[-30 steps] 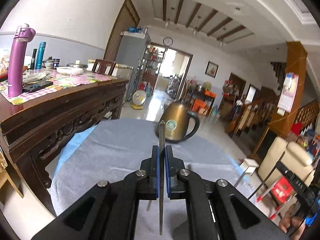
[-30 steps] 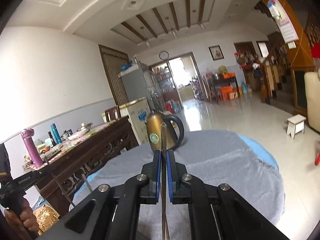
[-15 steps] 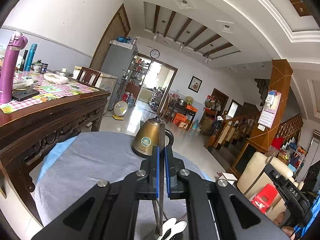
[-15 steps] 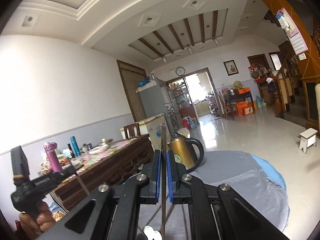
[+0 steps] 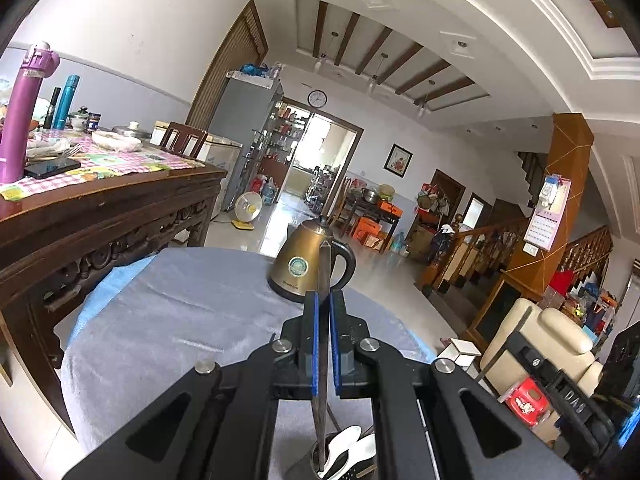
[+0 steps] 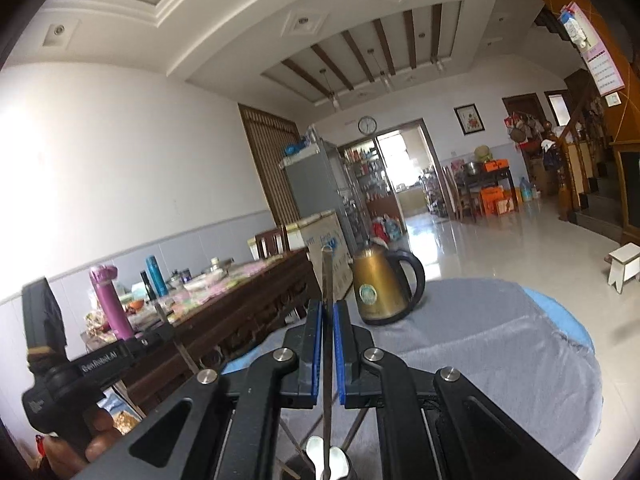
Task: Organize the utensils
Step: 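Lift the chopsticks and lower them into the grey cup with both tools, then open both tools over the grey cup and withdraw toward the cloth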
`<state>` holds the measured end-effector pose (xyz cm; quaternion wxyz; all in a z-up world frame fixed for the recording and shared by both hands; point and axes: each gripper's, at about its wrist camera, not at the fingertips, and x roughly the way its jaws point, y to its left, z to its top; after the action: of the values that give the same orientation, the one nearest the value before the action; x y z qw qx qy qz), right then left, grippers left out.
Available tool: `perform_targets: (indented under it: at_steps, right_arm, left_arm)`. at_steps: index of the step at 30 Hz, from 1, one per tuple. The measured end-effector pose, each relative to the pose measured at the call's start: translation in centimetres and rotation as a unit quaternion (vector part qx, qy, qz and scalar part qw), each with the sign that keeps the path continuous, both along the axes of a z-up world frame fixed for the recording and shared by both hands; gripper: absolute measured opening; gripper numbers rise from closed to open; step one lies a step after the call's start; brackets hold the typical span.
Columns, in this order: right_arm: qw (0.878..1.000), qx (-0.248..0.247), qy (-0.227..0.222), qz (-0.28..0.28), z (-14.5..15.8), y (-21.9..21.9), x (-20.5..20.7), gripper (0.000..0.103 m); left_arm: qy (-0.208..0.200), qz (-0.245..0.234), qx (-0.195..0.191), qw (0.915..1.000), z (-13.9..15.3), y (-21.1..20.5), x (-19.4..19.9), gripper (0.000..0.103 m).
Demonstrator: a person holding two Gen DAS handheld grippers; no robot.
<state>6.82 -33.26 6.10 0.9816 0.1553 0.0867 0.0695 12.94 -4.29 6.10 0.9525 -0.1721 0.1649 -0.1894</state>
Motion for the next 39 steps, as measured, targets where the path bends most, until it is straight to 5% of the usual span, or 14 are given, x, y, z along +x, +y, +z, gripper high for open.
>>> perform_targets:
  at_steps: [17, 27, 39]
  right_arm:
    - [0.997, -0.029, 0.07, 0.021, -3.7, 0.5, 0.8, 0.007]
    - [0.996, -0.01, 0.084, 0.019, -3.6, -0.6, 0.8, 0.008]
    - [0.993, 0.021, 0.111, -0.022, -4.9, -3.2, 1.7, 0.008]
  left_arm:
    - [0.044, -0.017, 0.011, 0.9988, -2.7, -0.5, 0.2, 0.005]
    - [0.05, -0.002, 0.011, 0.9987, -2.9, 0.6, 0.4, 0.016]
    - [0.093, 0.022, 0.008, 0.9954, -4.8, 2.4, 2.5, 0.018]
